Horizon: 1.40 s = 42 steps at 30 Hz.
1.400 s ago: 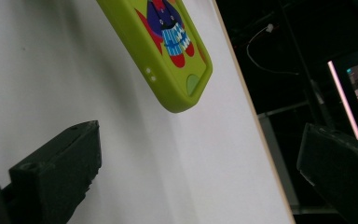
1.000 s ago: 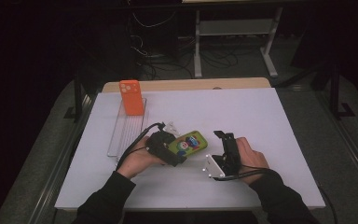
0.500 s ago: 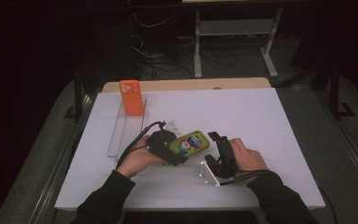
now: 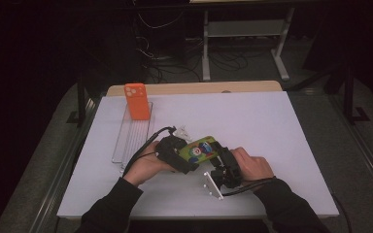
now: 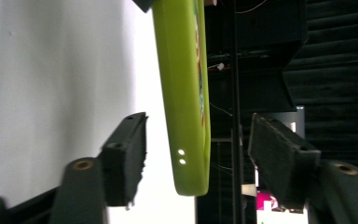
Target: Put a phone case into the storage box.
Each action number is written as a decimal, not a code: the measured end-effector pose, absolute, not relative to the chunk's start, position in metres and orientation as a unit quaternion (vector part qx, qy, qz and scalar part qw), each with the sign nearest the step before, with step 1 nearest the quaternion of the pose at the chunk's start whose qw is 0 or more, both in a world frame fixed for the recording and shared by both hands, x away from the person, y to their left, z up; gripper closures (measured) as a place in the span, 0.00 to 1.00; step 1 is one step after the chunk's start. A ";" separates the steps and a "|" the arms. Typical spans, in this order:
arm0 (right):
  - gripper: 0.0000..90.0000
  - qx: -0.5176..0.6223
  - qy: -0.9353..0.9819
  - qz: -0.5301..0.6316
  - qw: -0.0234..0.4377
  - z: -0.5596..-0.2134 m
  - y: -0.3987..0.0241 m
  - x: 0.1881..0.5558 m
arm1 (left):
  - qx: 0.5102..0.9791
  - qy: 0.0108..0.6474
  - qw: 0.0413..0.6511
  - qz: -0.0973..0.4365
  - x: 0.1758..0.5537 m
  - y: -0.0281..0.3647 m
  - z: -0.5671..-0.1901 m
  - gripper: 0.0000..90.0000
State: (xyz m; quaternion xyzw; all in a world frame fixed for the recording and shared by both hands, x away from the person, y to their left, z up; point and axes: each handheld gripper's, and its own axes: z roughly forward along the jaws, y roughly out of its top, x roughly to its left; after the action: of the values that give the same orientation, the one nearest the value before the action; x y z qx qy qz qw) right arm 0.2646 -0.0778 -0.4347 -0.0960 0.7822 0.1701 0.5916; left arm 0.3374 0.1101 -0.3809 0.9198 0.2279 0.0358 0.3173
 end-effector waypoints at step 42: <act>0.84 -0.059 0.800 0.162 0.575 -0.432 -0.086 0.272 | 0.906 0.226 0.357 0.013 0.339 0.133 -0.374 0.00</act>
State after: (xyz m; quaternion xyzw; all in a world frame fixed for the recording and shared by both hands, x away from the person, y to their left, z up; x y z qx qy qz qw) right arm 0.2719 -0.0857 -0.4324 -0.0593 0.7996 0.1618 0.5753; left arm 0.3385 0.1327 -0.3738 0.9061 0.2261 0.0128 0.3574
